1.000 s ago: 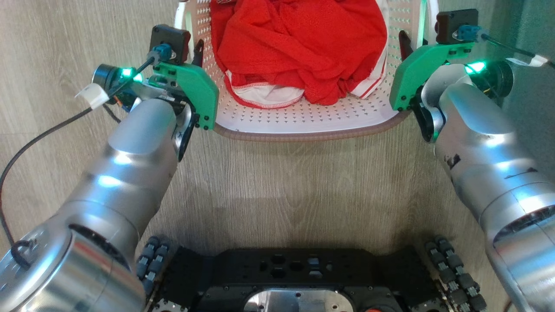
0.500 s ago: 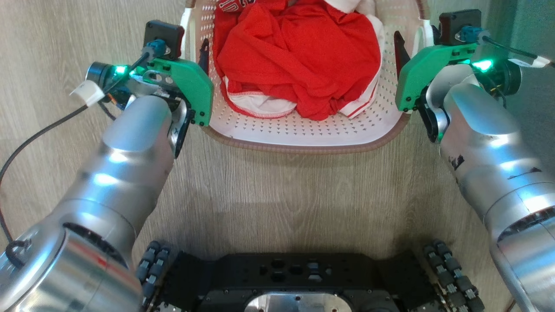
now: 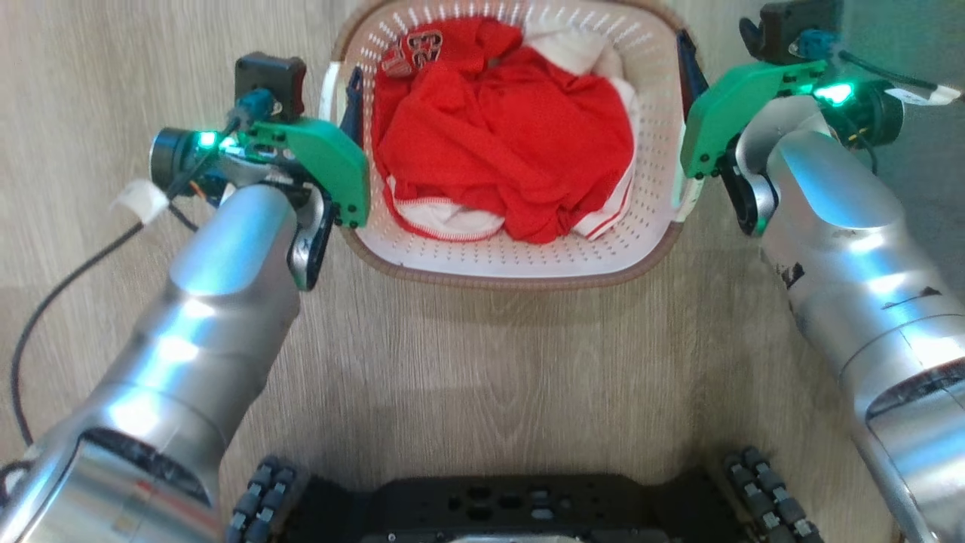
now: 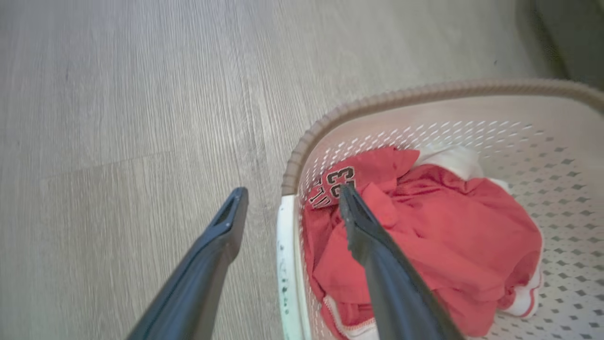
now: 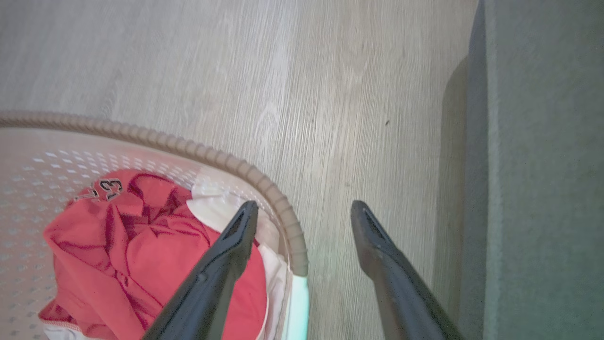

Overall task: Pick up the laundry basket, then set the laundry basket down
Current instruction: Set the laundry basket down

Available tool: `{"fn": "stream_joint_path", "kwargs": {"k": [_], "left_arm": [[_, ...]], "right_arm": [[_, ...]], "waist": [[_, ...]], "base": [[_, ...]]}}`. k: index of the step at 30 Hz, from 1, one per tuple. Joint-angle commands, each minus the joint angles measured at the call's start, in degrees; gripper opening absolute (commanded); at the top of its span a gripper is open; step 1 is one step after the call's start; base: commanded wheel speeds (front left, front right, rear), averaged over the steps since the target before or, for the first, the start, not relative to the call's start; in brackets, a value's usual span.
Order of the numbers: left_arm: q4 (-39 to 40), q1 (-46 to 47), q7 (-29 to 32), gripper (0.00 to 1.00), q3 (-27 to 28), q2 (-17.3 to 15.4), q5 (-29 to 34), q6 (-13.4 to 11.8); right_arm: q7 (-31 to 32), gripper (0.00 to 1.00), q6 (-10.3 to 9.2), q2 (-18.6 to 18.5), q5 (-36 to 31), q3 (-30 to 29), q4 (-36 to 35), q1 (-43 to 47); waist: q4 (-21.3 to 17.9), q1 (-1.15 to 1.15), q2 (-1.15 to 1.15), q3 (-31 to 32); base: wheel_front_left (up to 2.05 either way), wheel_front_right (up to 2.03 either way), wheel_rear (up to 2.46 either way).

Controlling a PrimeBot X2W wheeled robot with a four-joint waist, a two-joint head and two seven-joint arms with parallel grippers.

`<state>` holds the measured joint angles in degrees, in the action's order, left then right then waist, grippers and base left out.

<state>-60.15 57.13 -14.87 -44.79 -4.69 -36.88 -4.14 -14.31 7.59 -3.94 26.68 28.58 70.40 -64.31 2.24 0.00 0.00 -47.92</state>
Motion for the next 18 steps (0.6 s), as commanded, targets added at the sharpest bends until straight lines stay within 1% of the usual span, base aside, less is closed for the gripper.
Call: {"fn": "stream_joint_path", "kwargs": {"k": [1, 4, 9, 18], "left_arm": [[2.1, -2.7, -0.1, 1.0, 2.2, -2.5, 1.1, -0.7], [6.8, -5.9, -0.1, 1.0, 5.2, -3.3, 3.8, -0.9], [14.4, -12.4, -0.1, 1.0, 10.7, -3.9, 8.7, -1.1], [27.2, -25.6, -0.1, 1.0, 20.7, -3.2, 16.9, -0.2]], "right_arm": [[-0.7, 1.0, -0.1, 1.1, -1.0, -0.4, -1.7, 3.0], [-0.7, 1.0, -0.1, 1.1, -2.9, -2.6, -4.8, 5.3], [-0.7, 1.0, -0.1, 1.1, -6.7, -7.6, -12.2, 11.2], [-0.7, 1.0, -0.1, 1.1, -10.9, -13.6, -26.2, 24.4]], "waist": [[-0.4, 0.0, 0.0, 2.4], [-0.8, 0.0, 0.0, 5.2], [-0.8, 0.0, 0.0, 10.5], [-0.8, 0.0, 0.0, 20.9]], "base": [[0.0, 0.0, 0.0], [0.0, 0.0, 0.0], [0.0, 0.0, 0.0], [0.0, 0.0, 0.0]]}}
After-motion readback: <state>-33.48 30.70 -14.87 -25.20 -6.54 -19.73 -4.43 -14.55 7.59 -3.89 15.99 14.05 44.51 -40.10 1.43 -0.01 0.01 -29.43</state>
